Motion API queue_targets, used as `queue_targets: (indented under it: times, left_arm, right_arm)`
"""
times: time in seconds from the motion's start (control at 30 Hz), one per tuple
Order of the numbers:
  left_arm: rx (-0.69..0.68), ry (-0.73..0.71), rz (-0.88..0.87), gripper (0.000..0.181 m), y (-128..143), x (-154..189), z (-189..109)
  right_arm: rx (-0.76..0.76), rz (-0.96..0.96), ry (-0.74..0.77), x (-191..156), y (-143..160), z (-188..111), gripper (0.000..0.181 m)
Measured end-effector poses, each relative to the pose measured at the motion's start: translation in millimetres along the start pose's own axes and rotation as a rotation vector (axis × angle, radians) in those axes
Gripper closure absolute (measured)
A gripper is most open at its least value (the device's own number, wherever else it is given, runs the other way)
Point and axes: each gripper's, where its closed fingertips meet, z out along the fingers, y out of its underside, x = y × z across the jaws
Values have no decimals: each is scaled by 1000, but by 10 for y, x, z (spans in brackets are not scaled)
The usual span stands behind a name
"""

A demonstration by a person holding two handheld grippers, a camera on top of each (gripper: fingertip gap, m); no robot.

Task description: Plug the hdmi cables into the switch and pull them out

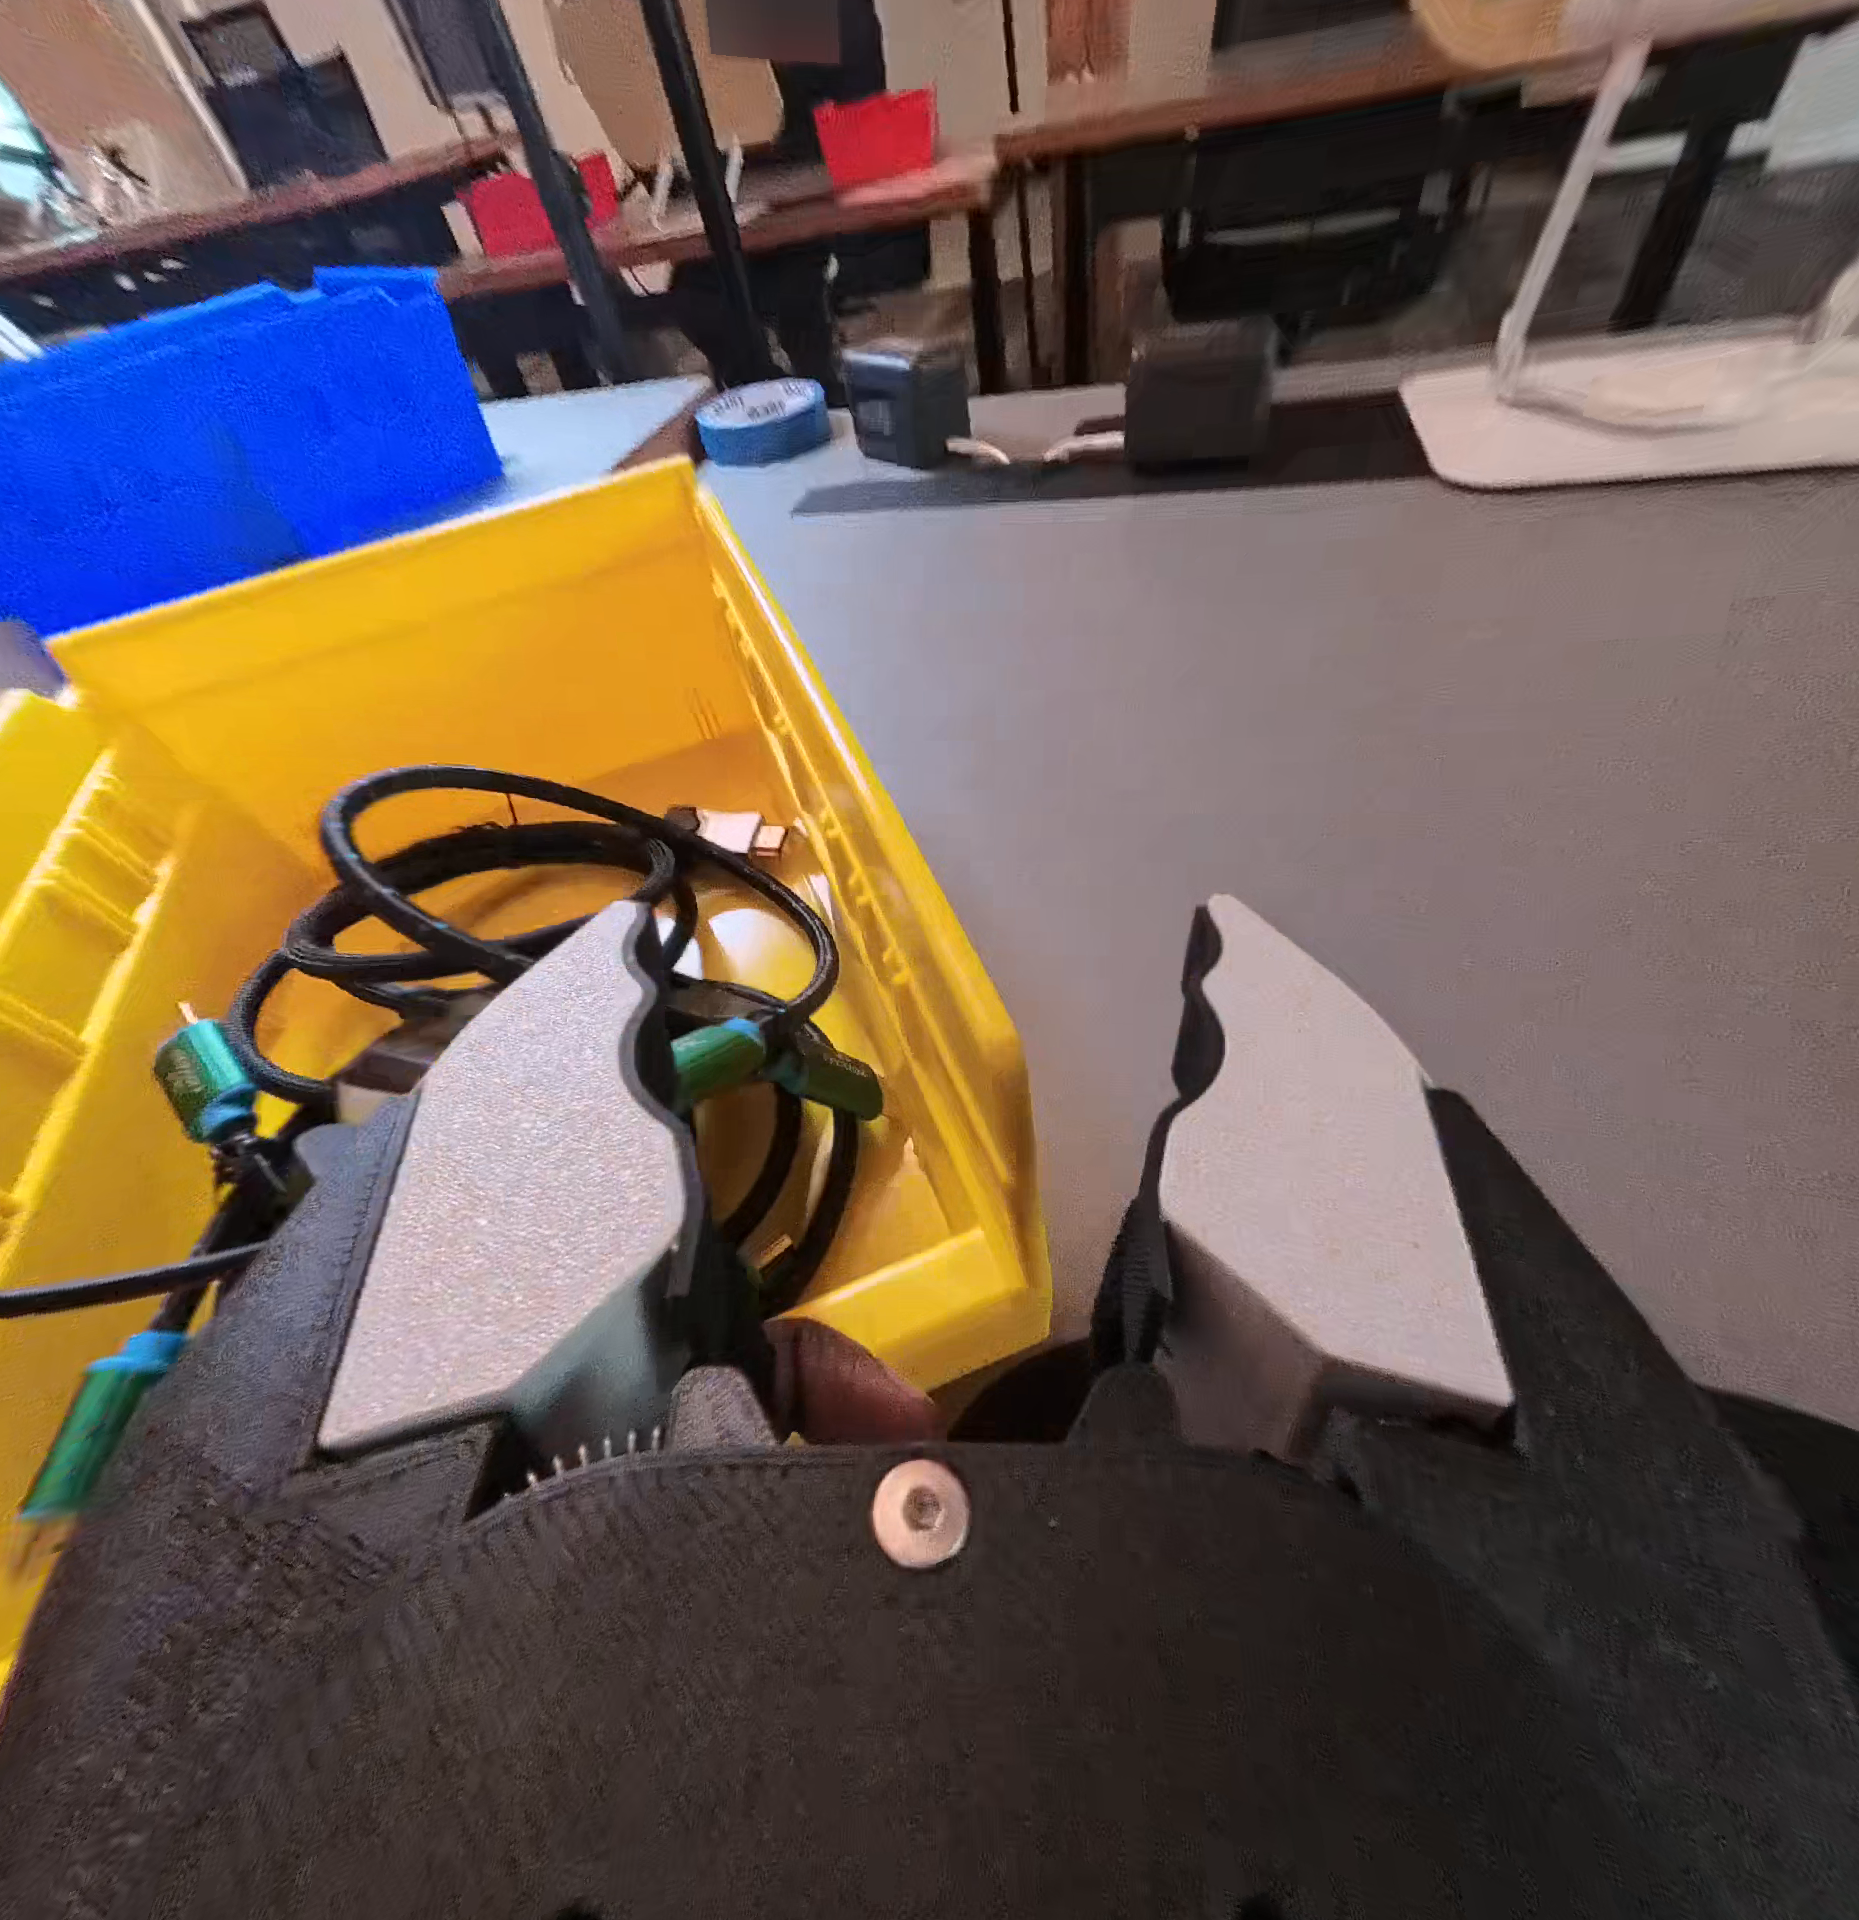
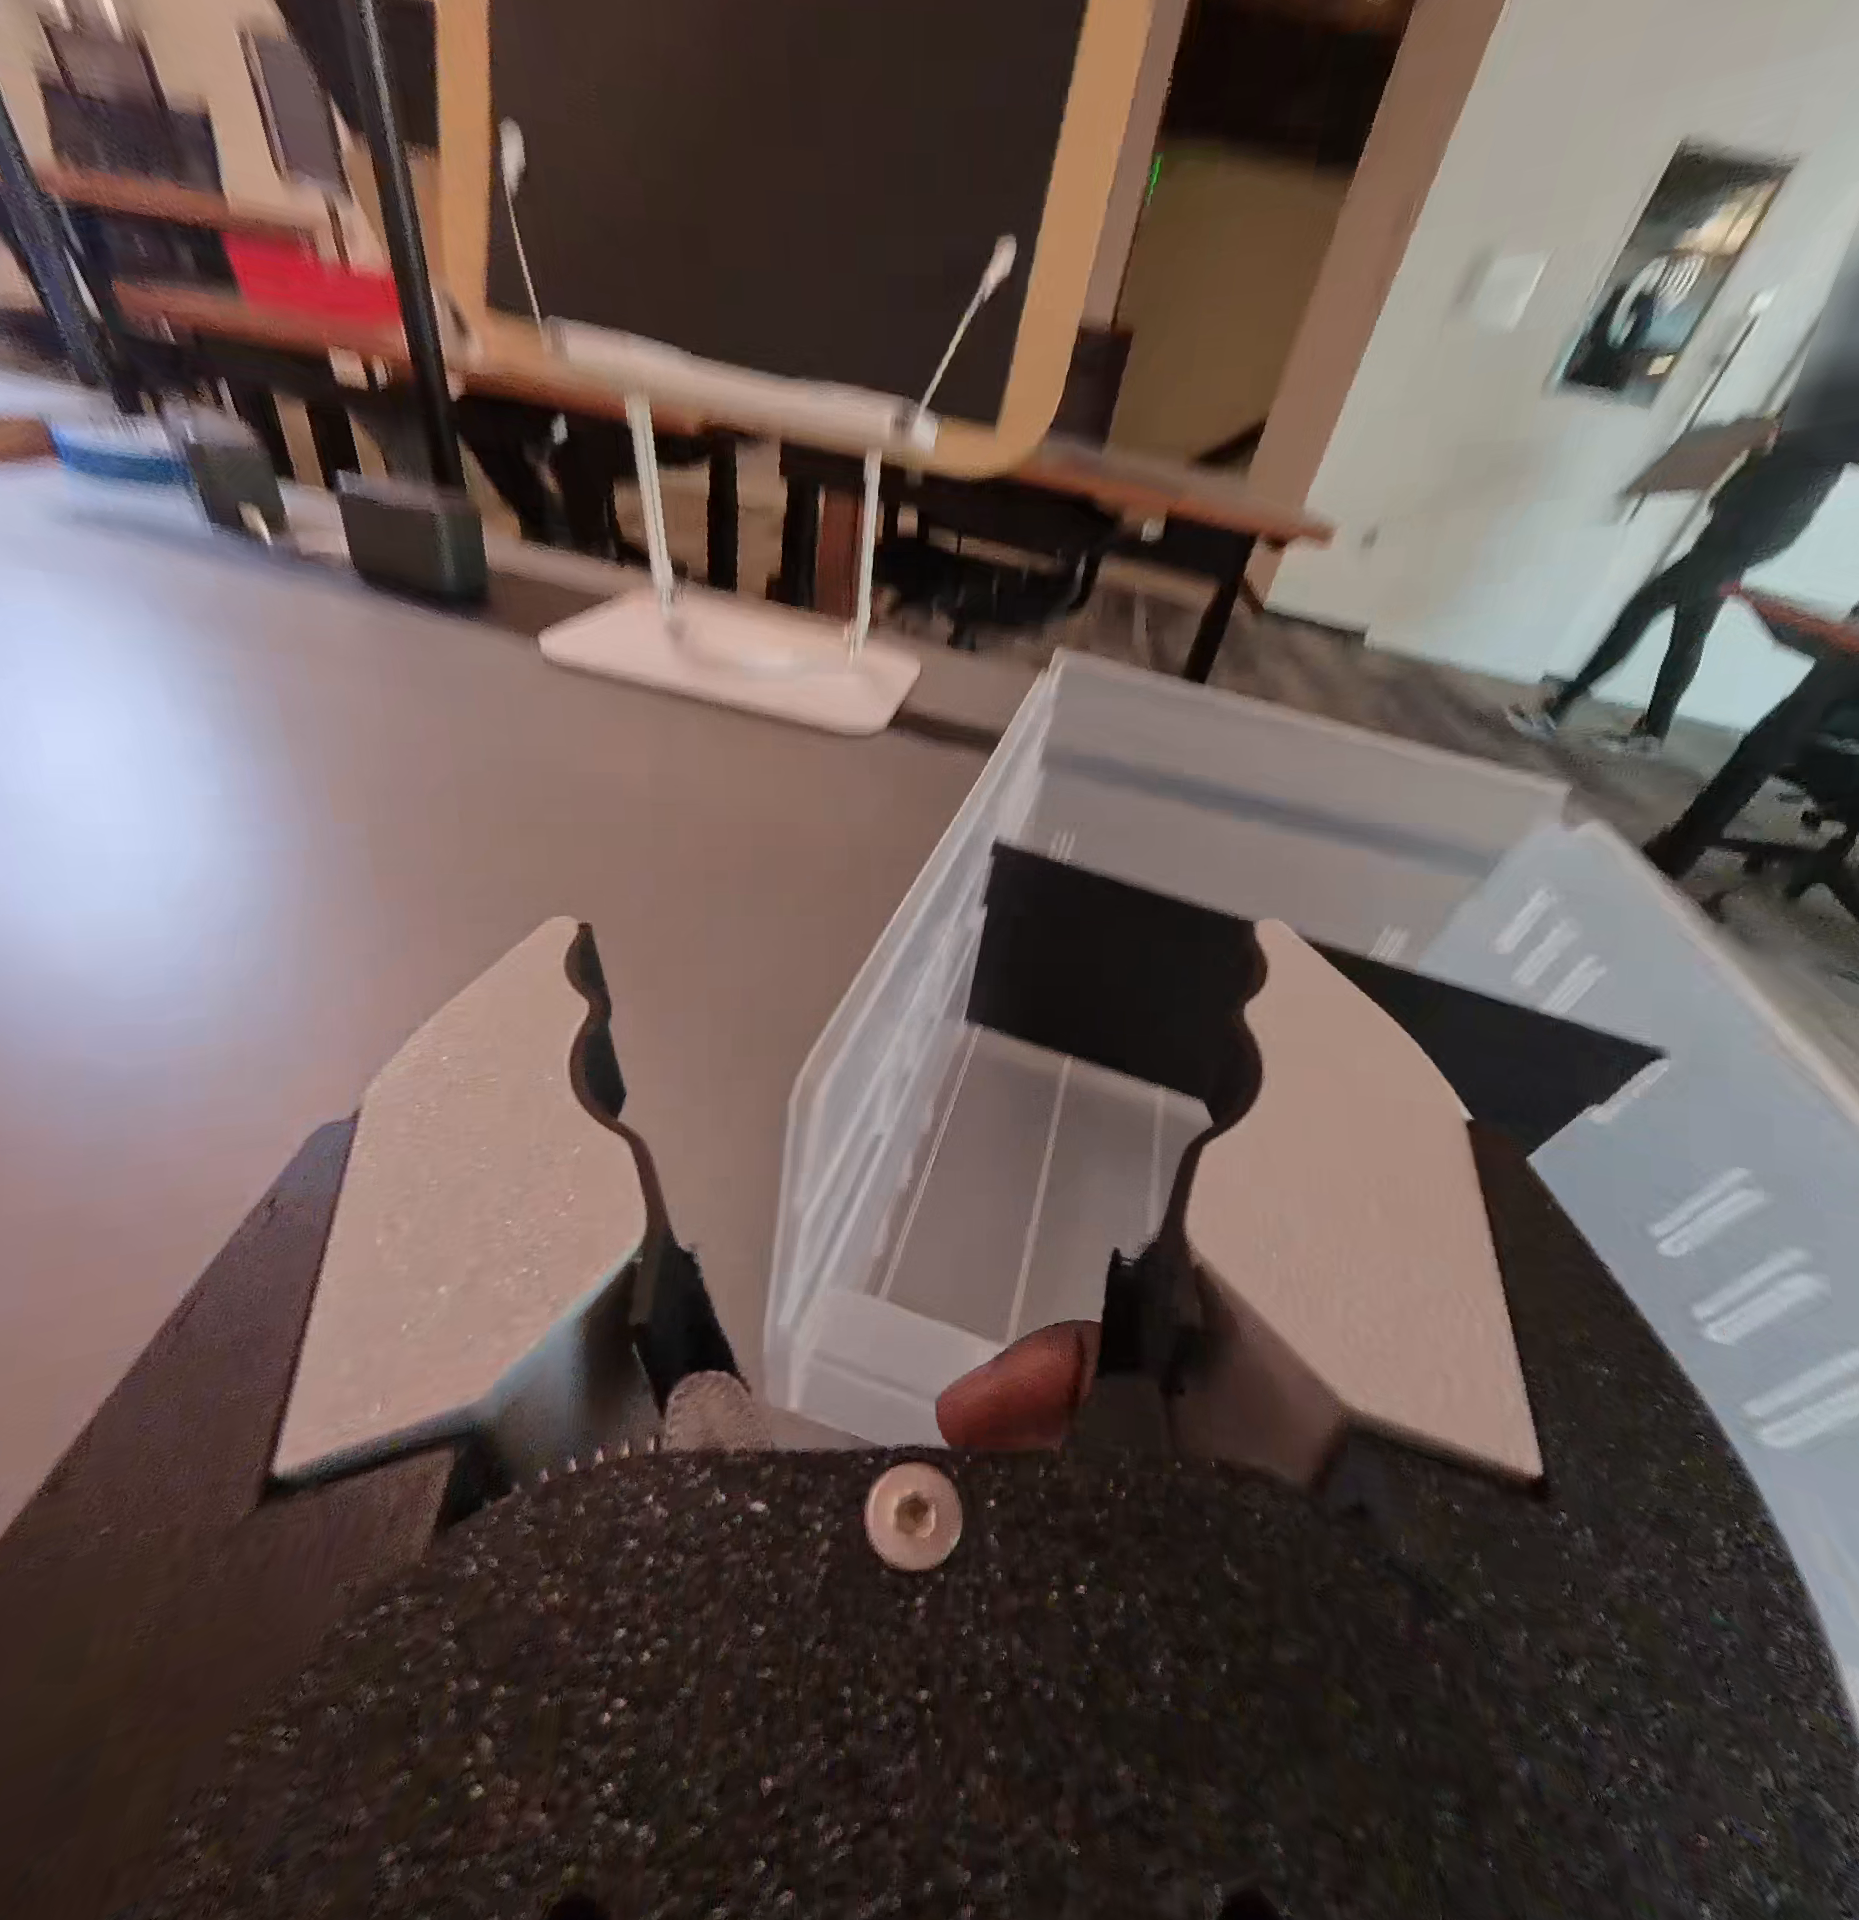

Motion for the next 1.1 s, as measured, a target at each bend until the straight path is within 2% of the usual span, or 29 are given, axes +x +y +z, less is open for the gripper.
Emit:
queue_targets:
  times: [0.03,0.07,0.1,0.13,0.2,0.23,0.33,0.43,0.57,0.67,0.83,1.03,1.1]
  left_arm:
    - [-39,25,34,92,80,44,68]
    - [-42,26,75,114,91,59,104]
    - [-18,8,102,146,48,52,120]
    - [-12,2,94,148,25,60,140]
    - [-5,35,89,151,6,111,163]
    - [6,62,89,153,-2,143,160]
    - [49,138,104,164,-34,245,124]
    - [73,167,126,177,-72,338,110]
    - [54,224,114,176,-107,587,100]
    - [54,191,154,176,-129,774,65]
    - [65,124,189,176,-150,892,34]
    - [68,165,138,176,-159,901,25]
    - [68,164,142,176,-161,907,20]
  right_arm:
    - [-58,-10,5,-37,93,63,74]
    - [-123,-21,22,-38,193,112,84]
    - [-193,-50,34,-27,300,145,103]
    - [-251,-92,45,-8,390,160,127]
    - [-270,-123,46,-16,431,160,167]
    - [-275,-133,98,55,442,147,171]
    - [-298,-167,208,261,482,88,174]
    - [-303,-119,211,298,498,50,175]
    - [-308,-134,262,272,496,-5,176]
    - [-315,-156,302,281,497,-31,176]
    - [-286,-99,196,286,497,-12,173]
    - [-265,22,125,352,509,-28,171]
    - [-227,36,86,298,440,-26,163]
